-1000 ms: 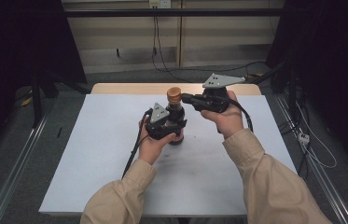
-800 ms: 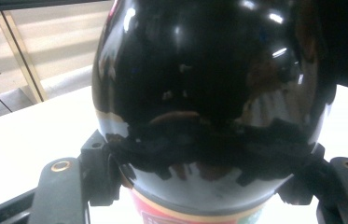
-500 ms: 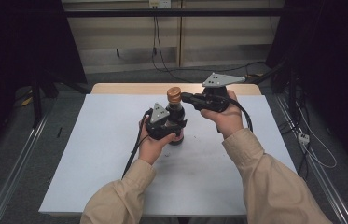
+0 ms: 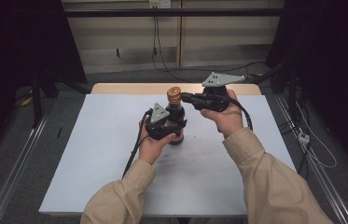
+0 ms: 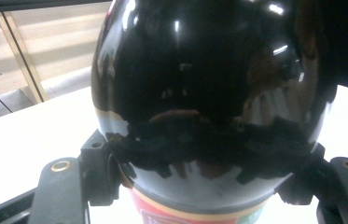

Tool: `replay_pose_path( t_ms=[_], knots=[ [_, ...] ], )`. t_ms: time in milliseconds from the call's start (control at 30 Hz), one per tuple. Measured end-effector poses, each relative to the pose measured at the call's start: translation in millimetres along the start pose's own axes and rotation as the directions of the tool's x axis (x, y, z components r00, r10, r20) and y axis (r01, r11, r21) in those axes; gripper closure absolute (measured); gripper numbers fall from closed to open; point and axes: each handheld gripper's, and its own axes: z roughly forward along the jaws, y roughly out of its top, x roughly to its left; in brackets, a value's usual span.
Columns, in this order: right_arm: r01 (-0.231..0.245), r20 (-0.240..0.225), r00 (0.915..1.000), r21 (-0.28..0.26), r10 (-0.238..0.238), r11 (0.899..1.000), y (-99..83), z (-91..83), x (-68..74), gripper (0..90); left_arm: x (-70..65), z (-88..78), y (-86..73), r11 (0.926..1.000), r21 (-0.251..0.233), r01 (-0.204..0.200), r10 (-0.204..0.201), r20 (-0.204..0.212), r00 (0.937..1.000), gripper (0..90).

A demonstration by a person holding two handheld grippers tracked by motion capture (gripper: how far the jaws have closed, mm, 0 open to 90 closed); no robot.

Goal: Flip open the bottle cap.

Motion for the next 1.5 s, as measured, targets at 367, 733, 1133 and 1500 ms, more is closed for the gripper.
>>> replay_pose_path(
  t_ms=[367,733,1133,1500],
  knots=[
    [0.005,0.002,1.0,0.006,-0.005,1.0,2.0,-0.1,0.3,90.0,-0.4,0.1,0.0,1.0,0.002,0.0,0.0,0.0,1.0,30.5],
    [0.016,-0.003,0.9999,0.013,-0.016,1.0,4.5,-0.1,0.0,90.0,-0.2,0.2,0.1,1.0,0.006,-0.007,0.007,-0.002,1.0,30.5],
    [0.011,-0.004,0.9999,0.012,-0.011,1.0,7.3,0.5,-0.6,90.0,0.1,0.6,-0.4,0.9999,0.009,-0.006,0.006,-0.002,1.0,30.4],
    [0.003,-0.008,1.0,0.006,-0.003,1.0,7.5,1.4,-1.8,90.0,0.3,0.9,-0.7,0.9998,0.014,-0.016,0.016,-0.008,0.9998,30.3]
  ],
)
